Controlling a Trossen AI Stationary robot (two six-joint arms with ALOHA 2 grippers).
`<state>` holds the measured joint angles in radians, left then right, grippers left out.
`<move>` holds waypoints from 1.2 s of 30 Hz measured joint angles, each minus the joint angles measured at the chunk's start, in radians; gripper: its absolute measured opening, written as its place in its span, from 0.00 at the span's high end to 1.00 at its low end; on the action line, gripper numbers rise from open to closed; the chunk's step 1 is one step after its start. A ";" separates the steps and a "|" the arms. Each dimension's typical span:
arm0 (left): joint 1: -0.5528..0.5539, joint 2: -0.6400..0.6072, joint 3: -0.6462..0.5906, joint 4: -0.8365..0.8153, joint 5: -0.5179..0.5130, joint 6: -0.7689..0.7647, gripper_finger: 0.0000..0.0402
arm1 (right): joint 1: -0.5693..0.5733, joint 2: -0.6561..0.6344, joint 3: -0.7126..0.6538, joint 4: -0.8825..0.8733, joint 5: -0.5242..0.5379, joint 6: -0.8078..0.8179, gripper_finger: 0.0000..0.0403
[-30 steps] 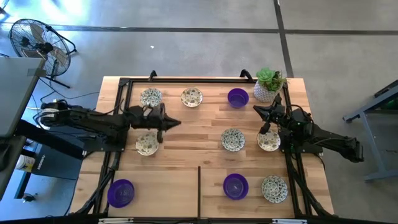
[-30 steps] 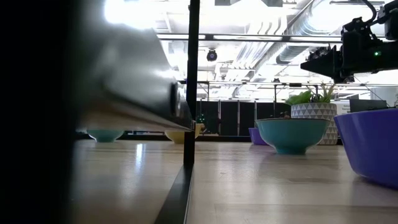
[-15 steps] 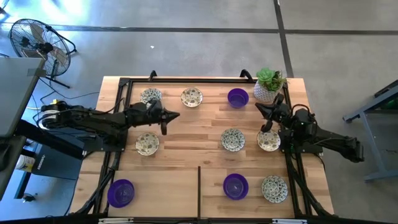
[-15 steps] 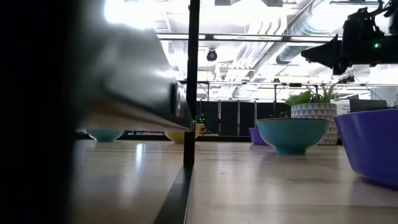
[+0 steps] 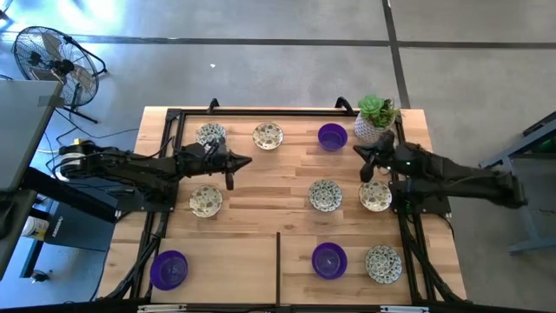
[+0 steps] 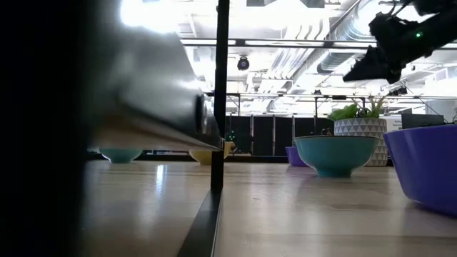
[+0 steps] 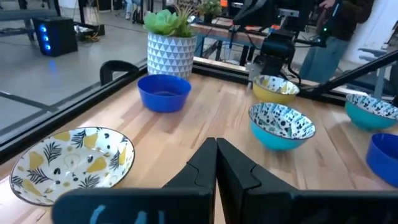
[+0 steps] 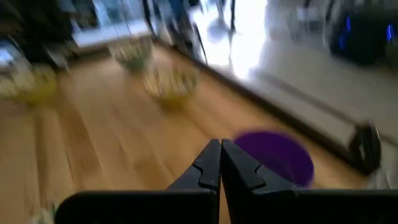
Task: Pick & Place Mini bowls
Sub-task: Put the right yellow patterned bowl on the shelf
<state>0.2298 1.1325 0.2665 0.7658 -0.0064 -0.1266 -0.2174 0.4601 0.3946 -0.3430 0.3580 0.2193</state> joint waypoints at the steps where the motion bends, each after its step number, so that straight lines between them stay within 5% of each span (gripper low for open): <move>1: 0.000 0.005 0.000 0.001 0.000 0.001 1.00 | 0.021 0.040 0.029 -0.061 0.027 0.033 1.00; 12: 0.000 0.009 0.000 -0.007 -0.001 0.025 1.00 | 0.305 0.395 0.284 -0.580 0.096 0.513 1.00; 19: 0.000 0.009 0.000 -0.006 0.024 0.026 1.00 | 0.448 0.545 0.366 -0.761 0.023 0.817 0.98; 28: 0.000 0.017 0.000 -0.008 0.028 0.026 1.00 | 0.592 0.691 0.396 -0.772 -0.150 0.943 0.73; 36: 0.000 0.017 0.000 -0.013 0.028 0.025 1.00 | 0.626 0.843 0.396 -0.775 -0.185 0.962 0.58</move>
<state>0.2298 1.1492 0.2665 0.7528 0.0219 -0.1013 0.4086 1.3033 0.7902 -1.1184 0.1732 1.1810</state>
